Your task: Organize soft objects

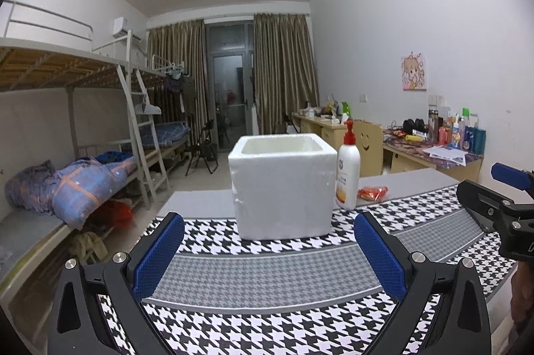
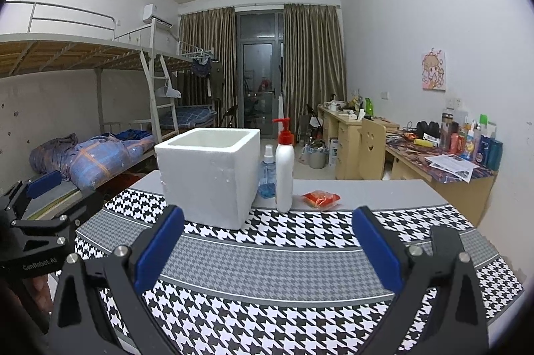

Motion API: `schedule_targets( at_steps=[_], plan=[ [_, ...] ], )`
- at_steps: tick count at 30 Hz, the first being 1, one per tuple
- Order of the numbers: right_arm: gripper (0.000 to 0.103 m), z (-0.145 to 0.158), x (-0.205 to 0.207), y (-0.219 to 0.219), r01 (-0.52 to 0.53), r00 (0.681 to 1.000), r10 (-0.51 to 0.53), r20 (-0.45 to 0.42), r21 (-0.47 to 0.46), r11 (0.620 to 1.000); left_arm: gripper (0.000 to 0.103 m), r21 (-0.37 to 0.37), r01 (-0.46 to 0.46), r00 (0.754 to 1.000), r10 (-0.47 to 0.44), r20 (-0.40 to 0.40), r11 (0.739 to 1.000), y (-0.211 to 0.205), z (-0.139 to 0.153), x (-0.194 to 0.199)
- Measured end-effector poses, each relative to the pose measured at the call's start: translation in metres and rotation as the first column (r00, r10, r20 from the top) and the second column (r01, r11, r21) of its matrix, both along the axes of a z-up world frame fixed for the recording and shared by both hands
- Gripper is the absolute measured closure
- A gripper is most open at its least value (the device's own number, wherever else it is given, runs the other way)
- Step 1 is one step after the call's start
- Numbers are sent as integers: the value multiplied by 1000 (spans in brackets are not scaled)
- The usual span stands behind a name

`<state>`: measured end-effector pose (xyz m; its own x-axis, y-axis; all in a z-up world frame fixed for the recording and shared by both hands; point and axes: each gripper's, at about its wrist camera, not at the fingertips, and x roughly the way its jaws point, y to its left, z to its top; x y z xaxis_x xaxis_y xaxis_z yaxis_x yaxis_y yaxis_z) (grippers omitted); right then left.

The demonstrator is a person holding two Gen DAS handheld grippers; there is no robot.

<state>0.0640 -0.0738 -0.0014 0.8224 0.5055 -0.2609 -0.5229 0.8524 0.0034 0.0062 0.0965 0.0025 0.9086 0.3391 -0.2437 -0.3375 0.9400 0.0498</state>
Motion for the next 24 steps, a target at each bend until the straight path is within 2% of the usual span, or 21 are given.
schedule_targets(
  at_steps=[24],
  plan=[
    [1, -25, -1, -5, 21, 999, -21, -26, 9, 1000, 1, -32, 10, 999, -11, -37, 999, 4, -23, 4]
  ],
)
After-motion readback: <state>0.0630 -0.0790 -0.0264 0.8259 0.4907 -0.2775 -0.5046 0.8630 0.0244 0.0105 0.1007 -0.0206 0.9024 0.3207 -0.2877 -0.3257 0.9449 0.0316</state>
